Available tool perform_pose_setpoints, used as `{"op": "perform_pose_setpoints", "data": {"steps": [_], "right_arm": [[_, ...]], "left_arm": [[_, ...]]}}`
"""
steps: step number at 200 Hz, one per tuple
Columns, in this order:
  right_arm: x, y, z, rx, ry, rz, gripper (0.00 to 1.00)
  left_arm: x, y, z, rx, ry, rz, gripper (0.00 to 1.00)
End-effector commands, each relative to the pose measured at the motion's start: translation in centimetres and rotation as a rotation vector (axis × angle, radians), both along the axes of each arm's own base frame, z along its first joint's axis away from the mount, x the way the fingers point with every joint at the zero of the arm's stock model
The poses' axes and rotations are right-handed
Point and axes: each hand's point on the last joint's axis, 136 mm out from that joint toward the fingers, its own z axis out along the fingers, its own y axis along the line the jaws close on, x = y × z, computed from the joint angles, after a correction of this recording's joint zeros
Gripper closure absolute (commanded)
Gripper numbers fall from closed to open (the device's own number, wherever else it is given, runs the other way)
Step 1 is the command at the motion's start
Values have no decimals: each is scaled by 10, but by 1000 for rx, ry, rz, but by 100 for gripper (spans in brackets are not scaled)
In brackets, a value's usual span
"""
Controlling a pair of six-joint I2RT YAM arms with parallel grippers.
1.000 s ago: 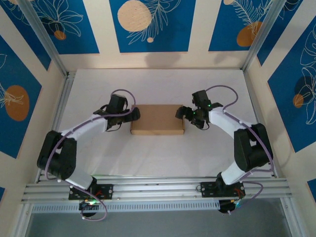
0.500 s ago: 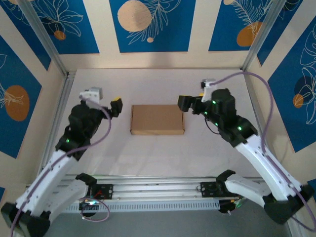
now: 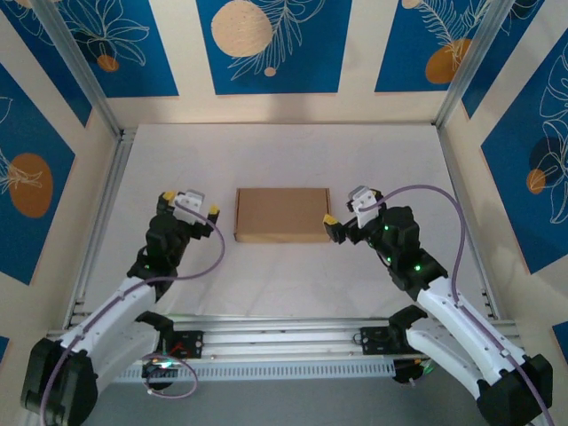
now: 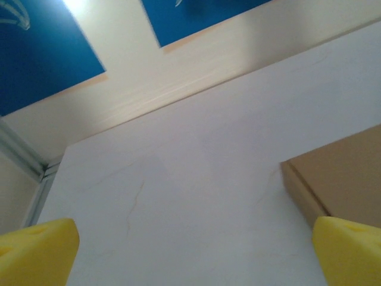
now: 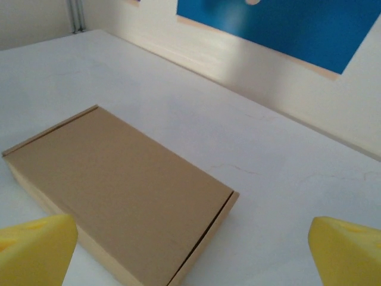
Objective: Fold the paper box
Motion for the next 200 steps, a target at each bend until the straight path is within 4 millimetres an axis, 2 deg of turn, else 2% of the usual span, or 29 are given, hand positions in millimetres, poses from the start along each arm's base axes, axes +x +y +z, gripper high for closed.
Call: {"op": "perform_pose_setpoints", "data": {"steps": [1, 17, 43, 65, 105, 123, 130, 139, 159, 177, 200], "right_arm": [[10, -9, 19, 110, -45, -47, 1], [17, -14, 21, 154, 0, -70, 1], [28, -16, 22, 125, -21, -74, 1], [43, -29, 10, 155, -12, -155, 1], [69, -56, -24, 176, 7, -284, 1], [80, -68, -45, 203, 45, -330, 1], [84, -69, -54, 195, 63, -328, 1], [89, -72, -64, 166, 71, -326, 1], [92, -77, -81, 123, 50, -307, 0], [95, -97, -93, 177, 75, -377, 1], [97, -113, -109, 250, 92, -406, 1]], "left_arm": [[12, 24, -6, -108, 7, 98, 0], [16, 45, -25, -172, 54, 178, 0], [23, 62, -54, -207, 117, 230, 0], [30, 71, -81, -258, 147, 288, 0], [55, 61, -78, -221, 74, 197, 0], [58, 62, -104, -236, 67, 188, 0], [56, 61, -94, -241, 3, 172, 0], [52, 57, -102, -237, 66, 154, 0], [65, 36, -108, -214, 149, 38, 0], [68, 43, -107, -222, 143, 84, 0], [69, 43, -108, -218, 150, 86, 0]]}}
